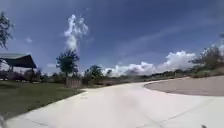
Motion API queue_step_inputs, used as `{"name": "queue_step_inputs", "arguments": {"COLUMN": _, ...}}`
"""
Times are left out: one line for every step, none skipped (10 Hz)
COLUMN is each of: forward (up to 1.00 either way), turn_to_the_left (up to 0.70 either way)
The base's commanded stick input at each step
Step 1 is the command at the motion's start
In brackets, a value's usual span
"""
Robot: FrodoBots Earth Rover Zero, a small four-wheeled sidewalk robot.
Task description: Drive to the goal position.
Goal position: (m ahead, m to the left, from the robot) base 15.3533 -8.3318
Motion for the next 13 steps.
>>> {"name": "queue_step_inputs", "arguments": {"forward": 0.85, "turn_to_the_left": 0.04}}
{"name": "queue_step_inputs", "arguments": {"forward": 0.85, "turn_to_the_left": 0.04}}
{"name": "queue_step_inputs", "arguments": {"forward": 0.85, "turn_to_the_left": 0.04}}
{"name": "queue_step_inputs", "arguments": {"forward": 0.85, "turn_to_the_left": 0.04}}
{"name": "queue_step_inputs", "arguments": {"forward": 0.85, "turn_to_the_left": 0.04}}
{"name": "queue_step_inputs", "arguments": {"forward": 0.85, "turn_to_the_left": 0.04}}
{"name": "queue_step_inputs", "arguments": {"forward": 0.85, "turn_to_the_left": 0.04}}
{"name": "queue_step_inputs", "arguments": {"forward": 0.85, "turn_to_the_left": 0.04}}
{"name": "queue_step_inputs", "arguments": {"forward": 0.85, "turn_to_the_left": 0.04}}
{"name": "queue_step_inputs", "arguments": {"forward": 0.85, "turn_to_the_left": 0.04}}
{"name": "queue_step_inputs", "arguments": {"forward": 0.85, "turn_to_the_left": 0.04}}
{"name": "queue_step_inputs", "arguments": {"forward": 0.85, "turn_to_the_left": 0.04}}
{"name": "queue_step_inputs", "arguments": {"forward": 0.85, "turn_to_the_left": 0.04}}
